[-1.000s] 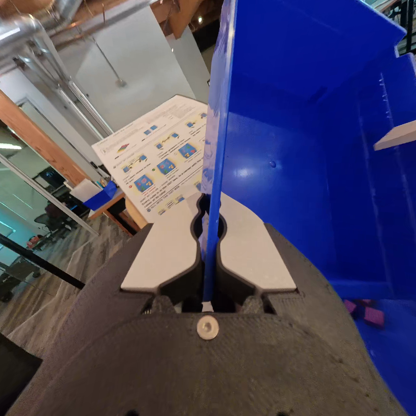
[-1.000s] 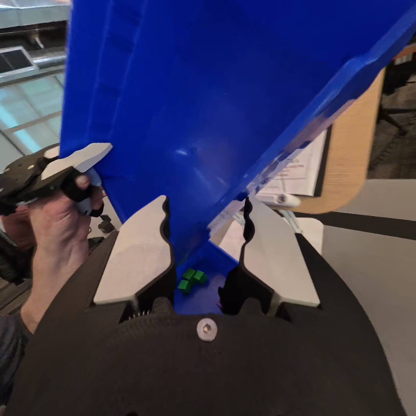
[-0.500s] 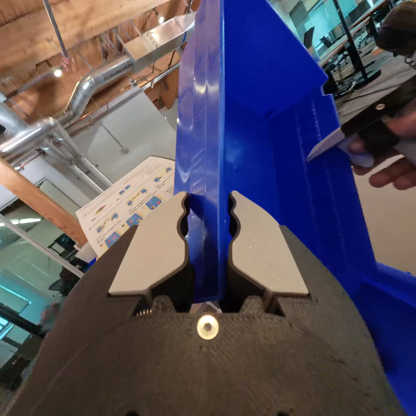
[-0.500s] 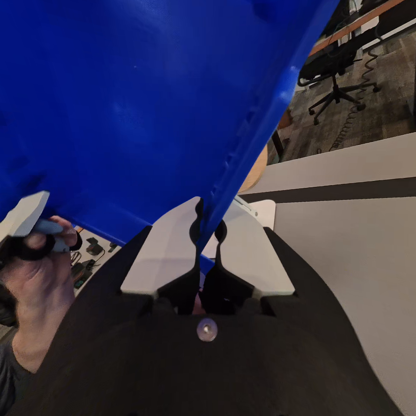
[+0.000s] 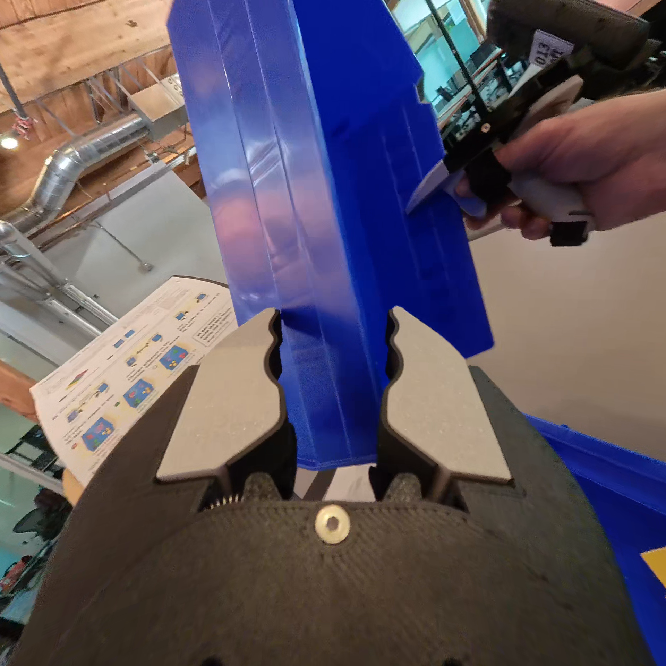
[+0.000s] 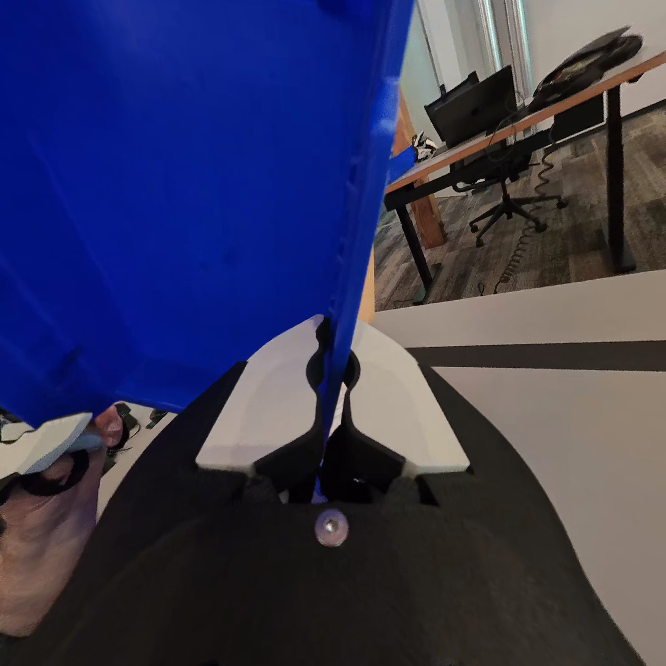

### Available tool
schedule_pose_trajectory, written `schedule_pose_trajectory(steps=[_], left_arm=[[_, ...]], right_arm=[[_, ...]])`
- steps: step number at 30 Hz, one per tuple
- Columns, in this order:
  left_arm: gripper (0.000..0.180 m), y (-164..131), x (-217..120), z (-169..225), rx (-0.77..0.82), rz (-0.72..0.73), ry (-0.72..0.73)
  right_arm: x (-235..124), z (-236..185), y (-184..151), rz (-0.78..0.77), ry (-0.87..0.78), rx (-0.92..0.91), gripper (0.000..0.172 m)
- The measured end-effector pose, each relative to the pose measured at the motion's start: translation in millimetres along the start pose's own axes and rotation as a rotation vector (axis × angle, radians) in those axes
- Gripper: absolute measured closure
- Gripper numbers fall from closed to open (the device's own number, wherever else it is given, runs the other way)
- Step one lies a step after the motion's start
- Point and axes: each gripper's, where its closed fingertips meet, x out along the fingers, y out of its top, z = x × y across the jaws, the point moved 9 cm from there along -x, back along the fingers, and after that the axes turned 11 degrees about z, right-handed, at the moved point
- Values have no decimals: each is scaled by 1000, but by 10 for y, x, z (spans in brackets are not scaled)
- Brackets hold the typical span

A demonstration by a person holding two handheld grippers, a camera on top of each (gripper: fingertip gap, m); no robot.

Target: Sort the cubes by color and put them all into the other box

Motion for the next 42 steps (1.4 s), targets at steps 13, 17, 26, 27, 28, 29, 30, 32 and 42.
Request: schedule_pose_trajectory(steps=[13,17,26,27,28,29,30,32,42], left_arm=[[130,-128,125,175,-92,-57,-59],[130,-211,161,141,-151,-77,-90],[131,-166,195,223,-158,-60,-121],[131,-146,184,206,-158,-51,-116],[138,-130,170,186,-162,-48,-115],[140,-116,155,161,-166,-46,-117],[141,-107,139,123,-168,-45,-111],[140,-96,109,34,-173,-45,-101],[146,-138,65,-105,-229,-65,-131]], right_arm=[[-13,96,286,31,-41,-72,169],[22,149,258,21,-63,-84,169],[-17,270,435,19,-95,-107,169],[-32,302,479,18,-103,-114,169],[-50,335,531,17,-113,-123,169],[-74,376,596,16,-129,-138,169],[-99,425,672,5,-137,-147,169],[-150,533,843,-30,-171,-182,169],[-116,1099,1243,-437,-338,-351,169]])
